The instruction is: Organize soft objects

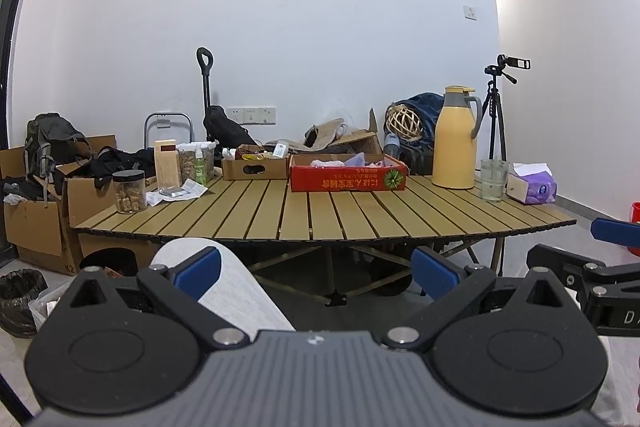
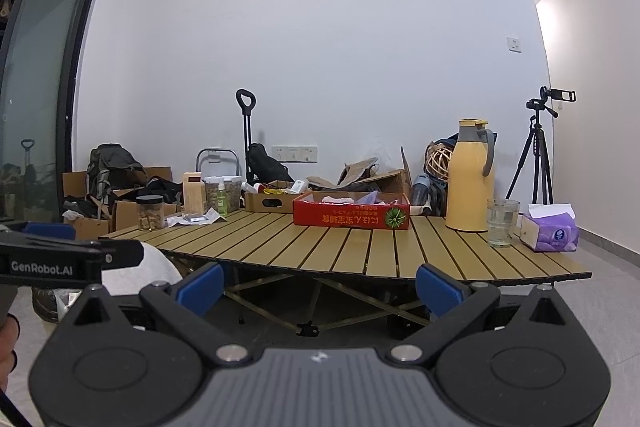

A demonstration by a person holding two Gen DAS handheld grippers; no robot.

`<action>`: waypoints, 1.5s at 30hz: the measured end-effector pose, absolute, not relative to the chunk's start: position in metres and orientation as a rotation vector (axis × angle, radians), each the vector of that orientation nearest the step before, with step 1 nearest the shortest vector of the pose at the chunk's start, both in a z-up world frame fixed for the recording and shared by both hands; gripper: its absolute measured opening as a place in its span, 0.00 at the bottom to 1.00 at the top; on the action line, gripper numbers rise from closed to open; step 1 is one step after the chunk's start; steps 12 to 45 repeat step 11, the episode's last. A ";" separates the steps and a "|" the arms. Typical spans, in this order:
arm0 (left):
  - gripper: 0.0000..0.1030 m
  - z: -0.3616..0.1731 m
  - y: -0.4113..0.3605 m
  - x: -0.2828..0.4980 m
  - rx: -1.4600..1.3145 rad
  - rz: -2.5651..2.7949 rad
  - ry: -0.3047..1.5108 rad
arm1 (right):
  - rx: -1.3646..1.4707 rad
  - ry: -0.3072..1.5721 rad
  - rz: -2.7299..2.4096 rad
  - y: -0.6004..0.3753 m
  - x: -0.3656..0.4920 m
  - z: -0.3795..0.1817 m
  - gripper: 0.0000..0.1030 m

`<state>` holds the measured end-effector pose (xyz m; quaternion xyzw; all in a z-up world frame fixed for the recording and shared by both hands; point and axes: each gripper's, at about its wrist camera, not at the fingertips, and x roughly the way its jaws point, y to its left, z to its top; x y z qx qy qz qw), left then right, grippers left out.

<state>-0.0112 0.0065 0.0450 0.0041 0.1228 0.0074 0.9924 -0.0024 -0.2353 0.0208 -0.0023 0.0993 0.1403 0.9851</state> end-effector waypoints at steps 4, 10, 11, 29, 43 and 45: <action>1.00 0.046 0.007 -0.011 0.006 0.011 0.247 | -0.004 0.191 0.279 -0.237 -0.001 0.023 1.00; 1.00 0.045 0.006 -0.011 0.005 0.011 0.244 | -0.008 0.186 0.285 -0.238 0.002 0.024 1.00; 1.00 0.046 0.006 -0.011 0.003 0.015 0.236 | -0.010 0.182 0.284 -0.238 0.003 0.025 1.00; 1.00 0.046 0.006 -0.011 0.003 0.015 0.236 | -0.010 0.182 0.284 -0.238 0.003 0.025 1.00; 1.00 0.046 0.006 -0.011 0.003 0.015 0.236 | -0.010 0.182 0.284 -0.238 0.003 0.025 1.00; 1.00 0.046 0.006 -0.011 0.003 0.015 0.236 | -0.010 0.182 0.284 -0.238 0.003 0.025 1.00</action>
